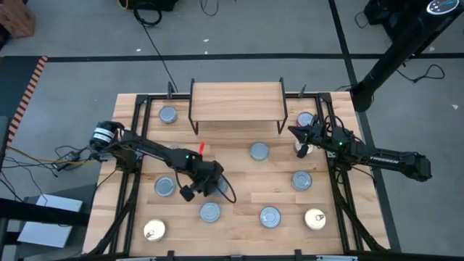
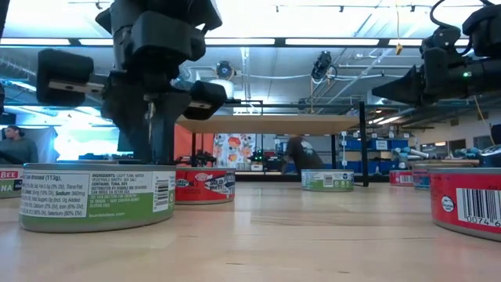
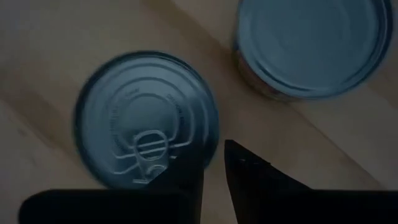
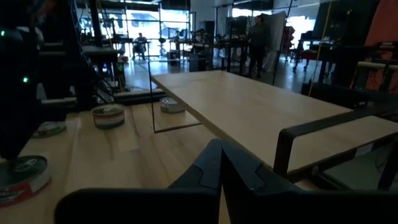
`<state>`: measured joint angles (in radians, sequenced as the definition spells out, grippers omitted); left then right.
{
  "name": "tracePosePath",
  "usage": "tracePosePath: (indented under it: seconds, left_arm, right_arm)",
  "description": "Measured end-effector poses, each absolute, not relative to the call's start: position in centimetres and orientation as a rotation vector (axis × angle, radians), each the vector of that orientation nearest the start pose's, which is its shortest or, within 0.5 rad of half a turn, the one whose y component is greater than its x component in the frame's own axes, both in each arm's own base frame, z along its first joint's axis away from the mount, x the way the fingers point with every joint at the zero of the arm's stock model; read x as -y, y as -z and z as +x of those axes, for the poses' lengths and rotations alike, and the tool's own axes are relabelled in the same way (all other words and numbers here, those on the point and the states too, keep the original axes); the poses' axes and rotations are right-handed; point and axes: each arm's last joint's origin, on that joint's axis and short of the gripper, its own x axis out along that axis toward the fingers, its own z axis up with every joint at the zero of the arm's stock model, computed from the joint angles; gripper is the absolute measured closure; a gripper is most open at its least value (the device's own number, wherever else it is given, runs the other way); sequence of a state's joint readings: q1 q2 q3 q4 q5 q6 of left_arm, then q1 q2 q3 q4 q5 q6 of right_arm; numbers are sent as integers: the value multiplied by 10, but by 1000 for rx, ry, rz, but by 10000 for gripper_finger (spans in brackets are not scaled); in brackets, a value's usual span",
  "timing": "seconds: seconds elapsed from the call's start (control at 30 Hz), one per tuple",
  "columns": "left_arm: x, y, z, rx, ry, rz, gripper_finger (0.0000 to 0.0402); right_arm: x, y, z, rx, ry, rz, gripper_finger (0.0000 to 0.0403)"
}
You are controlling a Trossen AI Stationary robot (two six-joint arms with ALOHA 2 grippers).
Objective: Stack canned seafood by type on shelf
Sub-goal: Put the red tuna can on the shelf
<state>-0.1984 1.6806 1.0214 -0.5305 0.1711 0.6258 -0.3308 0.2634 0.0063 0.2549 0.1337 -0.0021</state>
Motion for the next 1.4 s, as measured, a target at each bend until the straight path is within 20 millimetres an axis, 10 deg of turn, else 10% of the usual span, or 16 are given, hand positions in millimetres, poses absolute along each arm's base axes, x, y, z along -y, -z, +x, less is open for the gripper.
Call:
tracePosePath:
  seconds: [1.0,1.4]
  left_arm:
    - [66,-156,306,-1075,433,820,396]
    - [58,-191,324,-1097,477,596,400]
  right_arm:
    - [41,-167,107,-11,464,-1,384]
    - [41,-167,107,-11,464,-1,384]
